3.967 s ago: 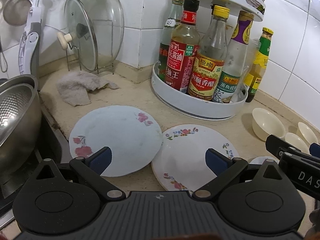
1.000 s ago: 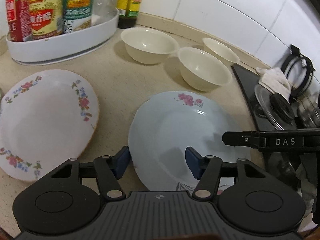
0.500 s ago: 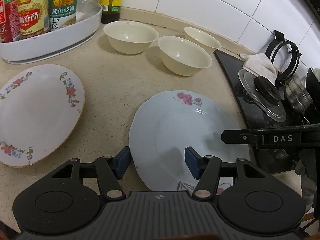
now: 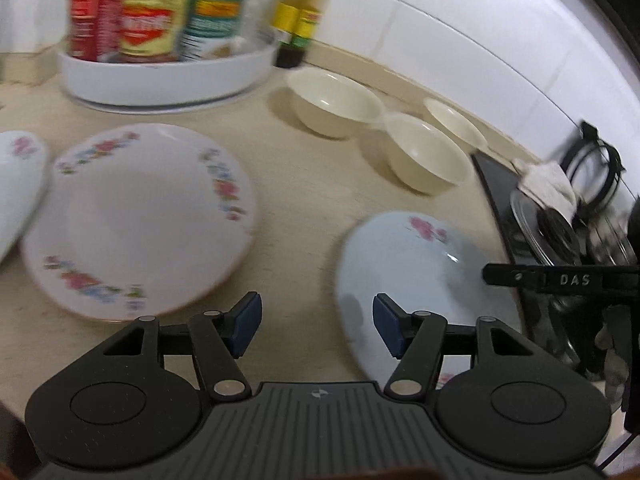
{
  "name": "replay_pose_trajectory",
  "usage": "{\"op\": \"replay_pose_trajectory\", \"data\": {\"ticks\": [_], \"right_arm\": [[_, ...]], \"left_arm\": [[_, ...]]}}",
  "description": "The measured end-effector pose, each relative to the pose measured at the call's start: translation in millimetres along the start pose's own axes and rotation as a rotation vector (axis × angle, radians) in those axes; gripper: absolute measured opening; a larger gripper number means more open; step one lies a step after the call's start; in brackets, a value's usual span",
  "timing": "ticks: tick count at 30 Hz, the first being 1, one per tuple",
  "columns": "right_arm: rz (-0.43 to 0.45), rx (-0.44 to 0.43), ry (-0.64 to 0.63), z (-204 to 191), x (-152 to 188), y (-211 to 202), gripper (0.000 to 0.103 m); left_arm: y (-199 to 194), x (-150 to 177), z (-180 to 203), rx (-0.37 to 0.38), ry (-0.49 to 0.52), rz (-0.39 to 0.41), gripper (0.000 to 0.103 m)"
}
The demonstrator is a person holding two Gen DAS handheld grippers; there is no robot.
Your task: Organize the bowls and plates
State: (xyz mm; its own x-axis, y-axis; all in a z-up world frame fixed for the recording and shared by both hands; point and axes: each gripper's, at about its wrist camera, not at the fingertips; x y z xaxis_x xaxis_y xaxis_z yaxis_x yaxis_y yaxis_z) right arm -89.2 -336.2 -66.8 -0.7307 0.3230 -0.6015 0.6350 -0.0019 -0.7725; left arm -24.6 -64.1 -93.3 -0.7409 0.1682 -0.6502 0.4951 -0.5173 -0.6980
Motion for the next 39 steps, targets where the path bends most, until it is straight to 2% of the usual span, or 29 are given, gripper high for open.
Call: {"op": "replay_pose_trajectory", "data": {"ticks": [6, 10, 14, 17, 21, 26, 31, 39], "right_arm": [[0.042, -0.022, -0.089, -26.6, -21.7, 3.2, 0.045], [0.048, -0.097, -0.137, -55.2, -38.2, 13.9, 0.046], [0.061, -0.185, -0.195, -90.9, -52.2, 28.3, 0.049], [0.052, -0.223, -0.225, -113.9, -62.0, 47.2, 0.050], [0.015, -0.256, -0.238, -134.7, -71.3, 70.1, 0.050], [-0.006, -0.273, -0.284, -155.8, -76.6, 88.8, 0.050], [-0.023, -0.273, -0.303, -163.2, -80.1, 105.1, 0.050], [-0.057, -0.288, -0.311, -171.2, -84.9, 128.1, 0.050]], "left_arm": [[-25.6, -7.7, -27.0, -0.059, -0.050, 0.056, 0.072], [-43.9, -12.5, -40.6, -0.092, -0.067, 0.098, 0.076], [-52.5, -13.5, -59.5, -0.146, -0.088, 0.098, 0.076], [-51.1, -11.8, -76.0, -0.185, -0.132, 0.076, 0.075], [-47.6, -11.0, -94.0, -0.183, -0.205, 0.065, 0.075], [-39.9, -14.3, -98.1, -0.193, -0.208, 0.060, 0.075], [-30.4, -21.2, -101.7, -0.207, -0.223, 0.057, 0.079], [-17.3, -29.2, -108.5, -0.222, -0.236, 0.043, 0.079]]}}
Point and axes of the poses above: each gripper's, at about its wrist camera, not at the fingertips, and y roughly the way its jaws point, z to its right, x to its underside, and after that the axes turned 4 degrees about z, right-handed
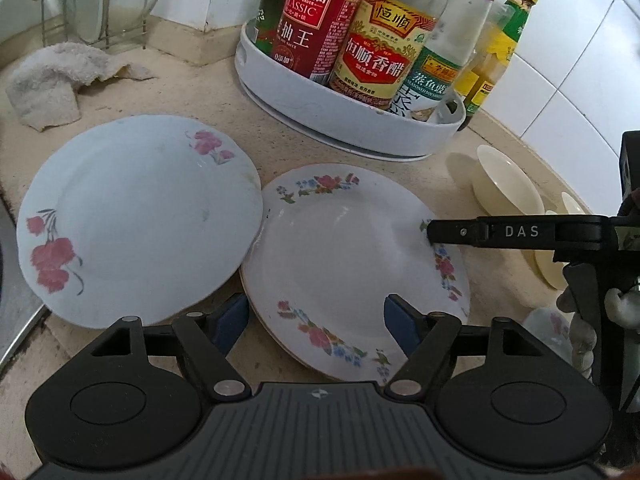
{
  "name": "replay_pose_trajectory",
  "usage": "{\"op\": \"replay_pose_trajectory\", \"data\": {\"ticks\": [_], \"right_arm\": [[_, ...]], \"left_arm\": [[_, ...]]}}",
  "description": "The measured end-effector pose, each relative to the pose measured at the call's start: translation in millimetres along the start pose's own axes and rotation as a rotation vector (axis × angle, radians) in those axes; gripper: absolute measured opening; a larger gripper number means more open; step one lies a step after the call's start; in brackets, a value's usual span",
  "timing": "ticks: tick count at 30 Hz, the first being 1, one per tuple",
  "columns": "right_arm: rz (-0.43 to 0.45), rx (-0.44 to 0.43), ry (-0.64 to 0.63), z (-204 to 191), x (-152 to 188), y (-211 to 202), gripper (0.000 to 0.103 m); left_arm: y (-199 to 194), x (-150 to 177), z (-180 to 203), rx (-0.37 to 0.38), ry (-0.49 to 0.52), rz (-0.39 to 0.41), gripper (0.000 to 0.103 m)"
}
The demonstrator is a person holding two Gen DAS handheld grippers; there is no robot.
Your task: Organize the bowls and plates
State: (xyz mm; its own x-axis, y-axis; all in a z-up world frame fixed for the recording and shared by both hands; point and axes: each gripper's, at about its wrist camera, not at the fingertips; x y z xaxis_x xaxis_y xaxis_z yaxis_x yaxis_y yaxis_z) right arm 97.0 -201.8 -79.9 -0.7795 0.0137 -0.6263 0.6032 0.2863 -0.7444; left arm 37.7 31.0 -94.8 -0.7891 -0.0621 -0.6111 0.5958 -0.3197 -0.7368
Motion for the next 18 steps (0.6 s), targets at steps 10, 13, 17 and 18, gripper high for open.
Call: {"op": "replay_pose_trajectory", "data": {"ticks": [10, 13, 17, 18], "right_arm": [[-0.007, -0.045, -0.022, -8.0, 3.6, 3.5, 0.051], [-0.018, -0.043, 0.013, -1.6, 9.5, -5.1, 0.049], [-0.040, -0.039, 0.026, 4.9, 20.4, -18.1, 0.048], [-0.040, -0.049, 0.037, 7.5, 22.1, -20.2, 0.048]], "left_arm": [[18.1, -6.3, 21.4, 0.000, 0.093, 0.002, 0.081], [17.0, -0.6, 28.8, 0.009, 0.139, -0.004, 0.080], [14.9, 2.5, 30.5, 0.039, 0.169, -0.018, 0.080], [15.6, 1.6, 29.4, 0.036, 0.172, -0.016, 0.080]]}}
Point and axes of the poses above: each gripper's, at about its wrist camera, not at the fingertips, and y roughly the way its jaws point, z to its right, x to its underside, and after that the axes turned 4 degrees about z, right-handed
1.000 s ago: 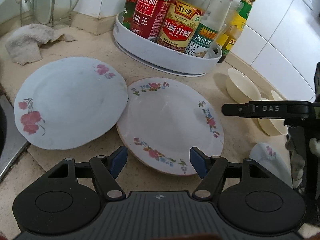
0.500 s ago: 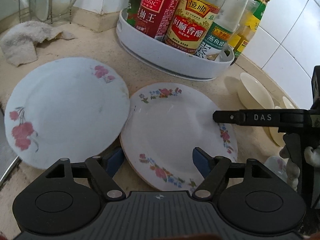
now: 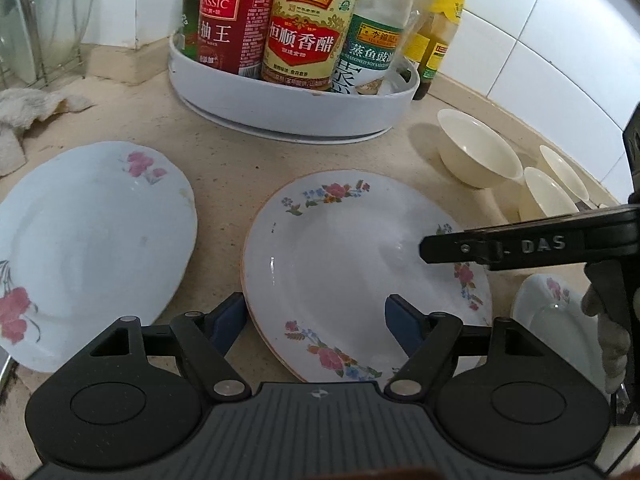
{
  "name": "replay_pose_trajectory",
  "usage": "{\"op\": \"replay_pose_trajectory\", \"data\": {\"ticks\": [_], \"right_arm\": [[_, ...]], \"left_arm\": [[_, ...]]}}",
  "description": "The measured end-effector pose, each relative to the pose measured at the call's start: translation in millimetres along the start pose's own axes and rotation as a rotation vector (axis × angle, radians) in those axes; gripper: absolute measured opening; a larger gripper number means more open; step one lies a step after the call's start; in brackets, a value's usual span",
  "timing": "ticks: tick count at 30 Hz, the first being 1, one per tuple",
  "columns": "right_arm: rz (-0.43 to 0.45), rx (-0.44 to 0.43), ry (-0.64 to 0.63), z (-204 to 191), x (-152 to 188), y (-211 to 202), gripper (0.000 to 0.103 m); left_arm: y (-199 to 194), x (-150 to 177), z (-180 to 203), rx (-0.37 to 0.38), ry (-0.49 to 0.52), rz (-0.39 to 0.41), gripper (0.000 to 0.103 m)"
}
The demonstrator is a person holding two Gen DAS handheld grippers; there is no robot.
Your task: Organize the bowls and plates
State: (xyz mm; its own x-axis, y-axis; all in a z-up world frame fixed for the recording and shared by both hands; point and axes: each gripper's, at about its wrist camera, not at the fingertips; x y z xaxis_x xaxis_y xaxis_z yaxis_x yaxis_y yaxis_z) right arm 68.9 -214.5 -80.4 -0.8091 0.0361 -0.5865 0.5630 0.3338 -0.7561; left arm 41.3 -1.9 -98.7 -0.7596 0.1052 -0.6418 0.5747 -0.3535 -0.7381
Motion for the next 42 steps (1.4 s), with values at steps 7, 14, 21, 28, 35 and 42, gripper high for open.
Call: {"op": "replay_pose_trajectory", "data": {"ticks": [7, 14, 21, 28, 35, 42], "right_arm": [[0.003, 0.000, 0.022, 8.3, 3.1, -4.2, 0.048], [0.041, 0.033, -0.038, -4.4, 15.4, -7.3, 0.037], [0.036, 0.013, 0.060, 7.9, 15.2, -12.8, 0.033], [0.047, 0.006, 0.094, 9.3, 15.0, -15.5, 0.033], [0.109, 0.007, 0.094, 6.9, 3.8, -32.4, 0.033], [0.118, 0.006, 0.133, 13.3, 4.7, -37.0, 0.033]], "left_arm": [[8.0, -3.5, 0.9, -0.092, 0.045, 0.027, 0.080], [11.6, -2.9, 9.4, -0.123, 0.058, 0.061, 0.071], [8.0, -7.2, 0.2, -0.094, -0.007, 0.049, 0.057], [1.8, -6.8, -0.2, -0.088, -0.020, 0.073, 0.057], [-10.5, -18.5, 6.9, -0.073, 0.003, 0.128, 0.058], [-9.3, -18.9, 7.0, -0.057, 0.007, 0.123, 0.058]]}}
Point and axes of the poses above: each gripper's, at about its wrist camera, not at the fingertips, and y roughly the way its jaws point, z to its right, x to its underside, and after that the axes turned 4 degrees about z, right-handed
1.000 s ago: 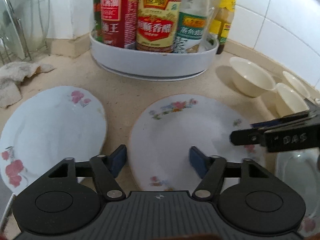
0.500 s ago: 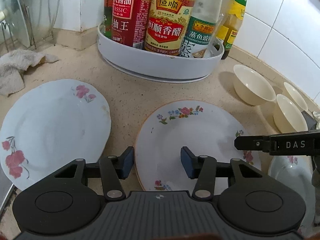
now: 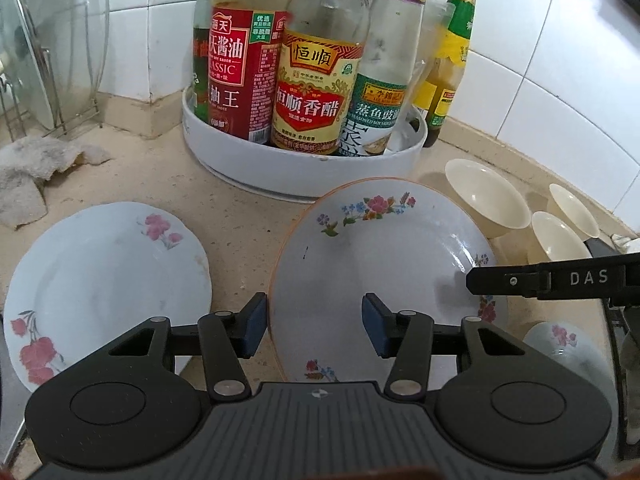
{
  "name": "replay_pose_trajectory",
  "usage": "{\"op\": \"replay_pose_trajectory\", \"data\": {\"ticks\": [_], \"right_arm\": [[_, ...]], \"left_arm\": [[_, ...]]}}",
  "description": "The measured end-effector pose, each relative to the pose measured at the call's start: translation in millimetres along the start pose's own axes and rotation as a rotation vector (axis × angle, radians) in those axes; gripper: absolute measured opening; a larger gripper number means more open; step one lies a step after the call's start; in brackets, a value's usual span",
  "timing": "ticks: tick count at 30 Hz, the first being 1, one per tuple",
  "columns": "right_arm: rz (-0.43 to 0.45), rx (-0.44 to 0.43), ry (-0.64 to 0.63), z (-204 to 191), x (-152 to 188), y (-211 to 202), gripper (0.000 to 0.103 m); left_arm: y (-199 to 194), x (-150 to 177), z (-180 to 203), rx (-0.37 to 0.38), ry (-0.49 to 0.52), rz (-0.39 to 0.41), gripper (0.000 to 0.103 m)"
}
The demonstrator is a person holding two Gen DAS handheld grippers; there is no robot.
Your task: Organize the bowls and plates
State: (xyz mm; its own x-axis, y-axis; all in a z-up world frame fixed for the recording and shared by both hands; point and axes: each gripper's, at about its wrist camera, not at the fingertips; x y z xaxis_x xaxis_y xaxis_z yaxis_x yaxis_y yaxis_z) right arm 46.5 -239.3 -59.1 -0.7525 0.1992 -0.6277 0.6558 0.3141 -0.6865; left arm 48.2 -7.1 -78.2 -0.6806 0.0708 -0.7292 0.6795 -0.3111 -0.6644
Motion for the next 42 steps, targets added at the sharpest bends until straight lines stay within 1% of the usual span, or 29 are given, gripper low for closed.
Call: {"op": "replay_pose_trajectory", "data": {"ticks": [3, 6, 10, 17, 24, 31, 42], "right_arm": [[0.003, -0.015, 0.034, 5.5, -1.3, -4.0, 0.033], [0.014, -0.001, 0.036, 6.0, -0.7, -9.6, 0.033], [0.030, -0.002, 0.051, 9.5, 0.2, -24.5, 0.033], [0.053, 0.028, 0.074, 14.6, 5.1, -51.4, 0.033], [0.072, 0.085, 0.123, 26.2, 21.7, -78.5, 0.033], [0.066, 0.138, 0.186, 37.3, 43.4, -100.5, 0.033], [0.066, 0.205, 0.280, 50.5, 75.0, -129.1, 0.033]], "left_arm": [[-1.4, -1.6, 2.2, 0.014, 0.004, 0.007, 0.058], [-3.8, -3.3, 7.7, 0.025, 0.016, 0.017, 0.058], [-7.4, -7.5, 12.5, 0.053, 0.022, 0.027, 0.059], [-13.0, -7.7, 28.9, 0.106, 0.069, 0.036, 0.059], [-19.2, -0.8, 51.1, 0.175, 0.135, 0.025, 0.060], [-22.9, 10.5, 70.5, 0.239, 0.204, 0.002, 0.060], [-28.2, 26.1, 94.5, 0.320, 0.273, -0.026, 0.061]]}}
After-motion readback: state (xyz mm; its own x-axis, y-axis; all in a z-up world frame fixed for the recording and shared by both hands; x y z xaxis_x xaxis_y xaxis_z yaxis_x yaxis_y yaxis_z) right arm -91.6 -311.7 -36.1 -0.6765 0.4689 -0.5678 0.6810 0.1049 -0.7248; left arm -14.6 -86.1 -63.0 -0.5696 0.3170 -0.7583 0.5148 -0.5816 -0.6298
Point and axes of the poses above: each gripper's, at about its wrist camera, not at the fingertips, and y roughly the way its jaws point, z to its right, x to its underside, and after that the axes turned 4 degrees about z, right-handed
